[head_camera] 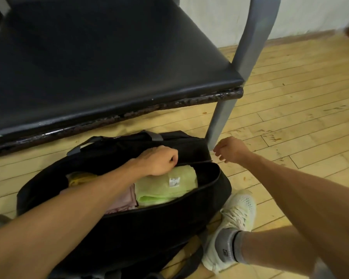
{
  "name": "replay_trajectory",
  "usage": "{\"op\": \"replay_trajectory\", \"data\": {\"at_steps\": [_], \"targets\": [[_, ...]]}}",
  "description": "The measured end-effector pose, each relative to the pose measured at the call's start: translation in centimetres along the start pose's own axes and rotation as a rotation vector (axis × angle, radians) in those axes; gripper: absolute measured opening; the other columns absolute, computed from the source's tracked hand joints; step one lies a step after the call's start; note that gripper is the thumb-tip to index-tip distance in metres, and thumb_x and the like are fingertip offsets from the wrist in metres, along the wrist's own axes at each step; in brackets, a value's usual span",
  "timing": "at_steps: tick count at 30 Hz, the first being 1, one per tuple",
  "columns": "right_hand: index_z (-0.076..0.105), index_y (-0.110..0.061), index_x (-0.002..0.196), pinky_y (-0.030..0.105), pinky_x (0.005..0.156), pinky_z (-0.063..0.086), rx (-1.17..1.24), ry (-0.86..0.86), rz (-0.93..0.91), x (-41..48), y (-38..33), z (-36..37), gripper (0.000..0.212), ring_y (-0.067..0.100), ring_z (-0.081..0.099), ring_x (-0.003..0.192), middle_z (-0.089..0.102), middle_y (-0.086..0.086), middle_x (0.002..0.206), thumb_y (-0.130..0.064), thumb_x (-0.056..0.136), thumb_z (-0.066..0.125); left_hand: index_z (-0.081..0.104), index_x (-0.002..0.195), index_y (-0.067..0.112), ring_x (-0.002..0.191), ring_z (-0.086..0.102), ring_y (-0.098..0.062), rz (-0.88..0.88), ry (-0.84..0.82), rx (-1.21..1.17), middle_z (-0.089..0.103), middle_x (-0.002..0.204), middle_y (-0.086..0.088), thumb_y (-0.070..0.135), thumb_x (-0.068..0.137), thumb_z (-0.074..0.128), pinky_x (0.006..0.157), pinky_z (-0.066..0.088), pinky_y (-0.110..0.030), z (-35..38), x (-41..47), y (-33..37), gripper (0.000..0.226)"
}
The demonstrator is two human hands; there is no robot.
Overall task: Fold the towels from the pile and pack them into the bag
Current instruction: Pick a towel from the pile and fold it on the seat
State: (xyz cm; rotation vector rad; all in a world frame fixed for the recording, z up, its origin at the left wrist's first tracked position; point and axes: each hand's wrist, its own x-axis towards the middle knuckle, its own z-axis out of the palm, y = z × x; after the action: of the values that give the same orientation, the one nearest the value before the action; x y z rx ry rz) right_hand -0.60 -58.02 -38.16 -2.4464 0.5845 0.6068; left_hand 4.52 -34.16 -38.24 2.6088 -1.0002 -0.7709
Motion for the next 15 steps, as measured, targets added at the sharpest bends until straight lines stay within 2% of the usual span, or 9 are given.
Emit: {"op": "replay_trajectory", "data": {"at_steps": [2, 5, 6, 8, 10, 12, 15], "targets": [[0.071, -0.004, 0.112, 0.04, 0.088, 0.056, -0.019, 0.006, 0.05, 1.0, 1.8, 0.6, 0.03, 0.026, 0.071, 0.092, 0.073, 0.012, 0.105, 0.0, 0.095, 0.046, 0.063, 0.088, 0.026, 0.08, 0.059, -0.013, 0.019, 0.016, -0.062, 0.058, 0.089, 0.011, 0.026, 0.097, 0.046, 0.067, 0.048, -0.033, 0.5, 0.1, 2.2, 0.019], [0.071, -0.006, 0.109, 0.042, 0.088, 0.056, 0.086, -0.006, 0.108, 2.8, 4.0, 1.9, 0.03, 0.026, 0.071, 0.092, 0.072, 0.011, 0.107, 0.002, 0.095, 0.045, 0.067, 0.102, 0.024, 0.094, 0.057, -0.017, 0.032, -0.056, -0.071, 0.056, 0.099, 0.006, 0.04, 0.098, 0.045, 0.082, 0.049, -0.038, 2.3, 1.0, 5.5, 0.027], [0.07, -0.007, 0.108, 0.042, 0.087, 0.057, 0.126, -0.013, 0.119, 3.3, 4.4, 2.4, 0.032, 0.027, 0.071, 0.094, 0.072, 0.01, 0.108, 0.003, 0.095, 0.043, 0.068, 0.103, 0.023, 0.096, 0.056, -0.018, 0.041, -0.087, -0.05, 0.055, 0.097, 0.006, 0.045, 0.097, 0.046, 0.083, 0.048, -0.038, 3.0, 1.6, 6.5, 0.031], [0.068, -0.006, 0.112, 0.04, 0.079, 0.06, 0.262, -0.045, 0.146, 4.2, 5.0, 3.4, 0.036, 0.029, 0.07, 0.095, 0.069, 0.009, 0.112, 0.007, 0.095, 0.04, 0.066, 0.08, 0.019, 0.087, 0.055, -0.021, 0.085, -0.152, 0.019, 0.056, 0.084, 0.002, 0.05, 0.094, 0.051, 0.075, 0.045, -0.037, 4.3, 2.7, 8.0, 0.037], [0.063, -0.003, 0.12, 0.029, 0.063, 0.061, 0.434, -0.113, 0.168, 4.8, 5.4, 4.2, 0.039, 0.028, 0.066, 0.094, 0.065, 0.009, 0.118, 0.011, 0.095, 0.037, 0.047, 0.061, 0.016, 0.075, 0.054, -0.024, 0.112, -0.19, -0.021, 0.053, 0.072, -0.003, 0.044, 0.092, 0.056, 0.068, 0.044, -0.039, 5.2, 3.3, 8.8, 0.044], [0.058, -0.003, 0.129, 0.023, 0.054, 0.056, 0.523, -0.201, 0.154, 4.9, 5.4, 4.7, 0.045, 0.027, 0.06, 0.099, 0.061, 0.009, 0.122, 0.014, 0.095, 0.033, 0.04, 0.061, 0.016, 0.065, 0.052, -0.022, 0.119, -0.195, -0.107, 0.049, 0.065, -0.002, 0.04, 0.095, 0.055, 0.063, 0.042, -0.039, 5.5, 3.2, 9.1, 0.044], [0.054, -0.012, 0.133, 0.024, 0.06, 0.051, 0.508, -0.279, 0.095, 5.7, 6.4, 5.8, 0.051, 0.022, 0.06, 0.101, 0.06, 0.007, 0.126, 0.012, 0.093, 0.035, 0.043, 0.068, 0.019, 0.059, 0.051, -0.017, 0.143, -0.175, -0.161, 0.049, 0.063, -0.001, 0.037, 0.099, 0.048, 0.057, 0.037, -0.037, 5.0, 2.1, 9.1, 0.036]]}}
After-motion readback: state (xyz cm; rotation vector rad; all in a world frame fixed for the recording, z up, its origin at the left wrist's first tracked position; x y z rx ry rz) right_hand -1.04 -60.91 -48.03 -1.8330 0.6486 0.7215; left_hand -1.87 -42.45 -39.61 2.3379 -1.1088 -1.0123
